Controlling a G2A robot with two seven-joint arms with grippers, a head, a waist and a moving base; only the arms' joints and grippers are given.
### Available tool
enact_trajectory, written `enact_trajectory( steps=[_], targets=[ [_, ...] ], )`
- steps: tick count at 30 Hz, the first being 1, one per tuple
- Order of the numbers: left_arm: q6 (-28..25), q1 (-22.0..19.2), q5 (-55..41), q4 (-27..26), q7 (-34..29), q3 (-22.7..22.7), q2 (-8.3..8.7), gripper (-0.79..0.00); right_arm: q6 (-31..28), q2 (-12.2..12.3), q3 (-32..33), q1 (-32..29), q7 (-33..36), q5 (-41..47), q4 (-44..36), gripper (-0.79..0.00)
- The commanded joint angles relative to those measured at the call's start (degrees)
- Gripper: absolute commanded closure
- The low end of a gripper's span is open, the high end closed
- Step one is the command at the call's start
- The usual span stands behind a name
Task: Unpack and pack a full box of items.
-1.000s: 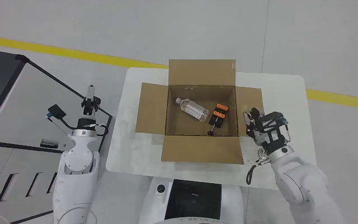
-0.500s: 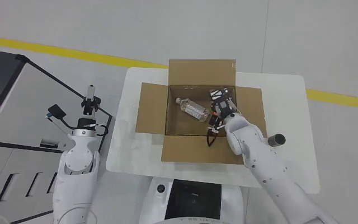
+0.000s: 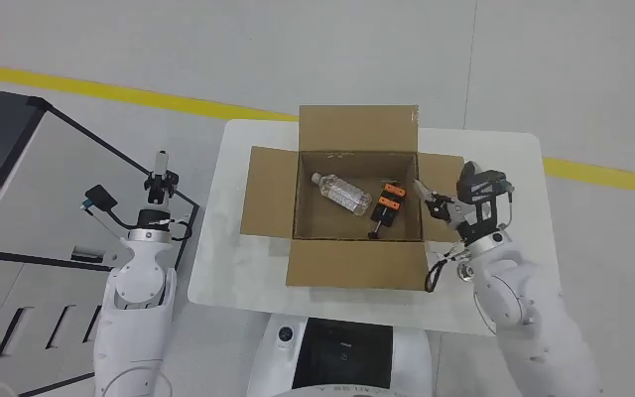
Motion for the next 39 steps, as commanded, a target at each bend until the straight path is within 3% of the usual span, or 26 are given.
enact_trajectory(
  steps=[1, 4, 7, 9, 12, 21, 25, 31, 39],
  targets=[
    [0.0, 0.0, 0.0, 0.0, 0.0, 0.0, 0.00, -0.785, -3.2, 0.3, 10.7, -9.7, -3.3, 5.3, -4.3, -0.576],
    [0.0, 0.0, 0.0, 0.0, 0.0, 0.0, 0.00, -0.785, -8.1, 0.3, 22.7, -19.9, -8.8, 9.0, -4.9, -0.560],
    [0.0, 0.0, 0.0, 0.0, 0.0, 0.0, 0.00, -0.785, -11.1, -0.1, 30.5, -27.4, -12.1, 9.3, -0.9, -0.539],
    [0.0, 0.0, 0.0, 0.0, 0.0, 0.0, 0.00, -0.785, -12.5, -0.4, 31.7, -30.9, -13.1, 9.1, 3.0, -0.545],
    [0.0, 0.0, 0.0, 0.0, 0.0, 0.0, 0.00, -0.785, -13.4, -0.6, 30.9, -32.5, -12.5, 6.8, 8.2, -0.474],
    [0.0, 0.0, 0.0, 0.0, 0.0, 0.0, 0.00, -0.785, -9.2, -1.3, 17.4, -27.4, -12.0, -7.6, 15.0, -0.459],
    [0.0, 0.0, 0.0, 0.0, 0.0, 0.0, 0.00, -0.785, -5.1, -1.7, 12.2, -23.9, -10.1, -11.7, 16.6, -0.379],
    [0.0, 0.0, 0.0, 0.0, 0.0, 0.0, 0.00, -0.785, 0.3, -2.1, 8.2, -18.6, -4.2, -15.2, 18.5, -0.336],
    [0.0, 0.0, 0.0, 0.0, 0.0, 0.0, 0.00, -0.785, 1.0, -2.3, 5.9, -14.1, 0.0, -15.9, 21.8, -0.351]
  ],
)
